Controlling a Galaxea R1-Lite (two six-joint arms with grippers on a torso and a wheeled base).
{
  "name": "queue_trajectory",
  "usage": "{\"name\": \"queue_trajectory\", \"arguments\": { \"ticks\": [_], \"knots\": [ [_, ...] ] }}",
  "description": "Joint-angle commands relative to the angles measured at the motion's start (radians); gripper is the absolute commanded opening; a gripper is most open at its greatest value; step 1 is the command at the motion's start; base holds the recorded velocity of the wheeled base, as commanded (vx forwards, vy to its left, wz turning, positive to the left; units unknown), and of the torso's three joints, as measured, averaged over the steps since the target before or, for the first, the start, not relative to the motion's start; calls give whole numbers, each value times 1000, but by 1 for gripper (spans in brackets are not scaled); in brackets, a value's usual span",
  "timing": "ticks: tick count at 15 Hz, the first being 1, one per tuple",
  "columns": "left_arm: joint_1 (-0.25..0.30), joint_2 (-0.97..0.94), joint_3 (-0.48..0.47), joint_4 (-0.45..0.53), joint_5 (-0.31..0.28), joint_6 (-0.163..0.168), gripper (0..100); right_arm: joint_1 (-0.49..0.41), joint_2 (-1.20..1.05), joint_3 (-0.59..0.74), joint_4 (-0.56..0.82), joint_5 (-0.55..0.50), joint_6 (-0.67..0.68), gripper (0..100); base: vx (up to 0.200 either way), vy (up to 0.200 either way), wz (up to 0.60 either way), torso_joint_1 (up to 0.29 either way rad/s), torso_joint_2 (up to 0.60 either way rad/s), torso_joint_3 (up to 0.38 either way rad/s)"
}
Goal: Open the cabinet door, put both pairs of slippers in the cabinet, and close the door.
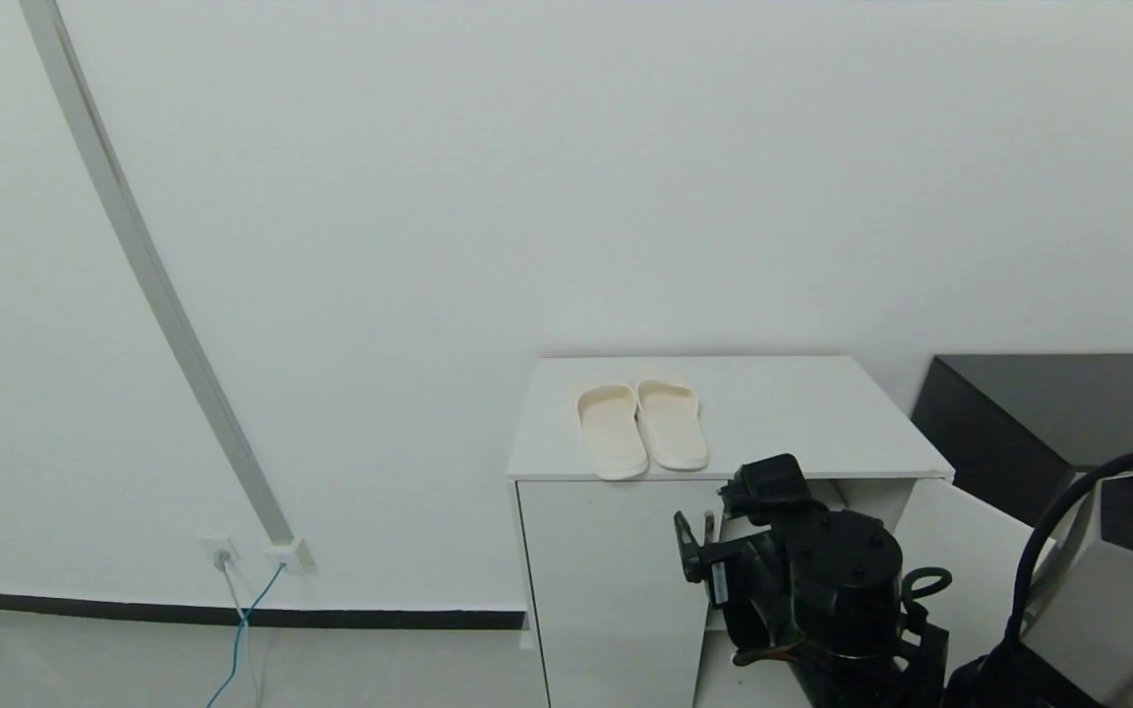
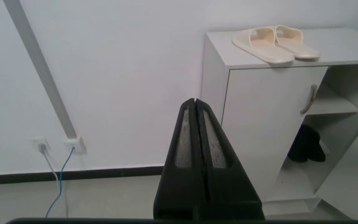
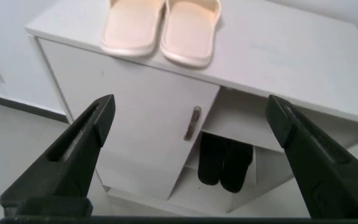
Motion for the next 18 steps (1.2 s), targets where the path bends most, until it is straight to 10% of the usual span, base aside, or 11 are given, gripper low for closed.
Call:
{"name": "queue_trajectory", "arguments": {
  "ticks": [1,18],
  "knots": [
    [0,0,0,0,0,1,0,4,-1,2,-8,8,-7,100,0,0,0,163,-364,-203],
    [0,0,0,0,-1,4,0,-18,-69,-416,739,204,320,100,24,0,0,15,-31,-15]
  ]
}}
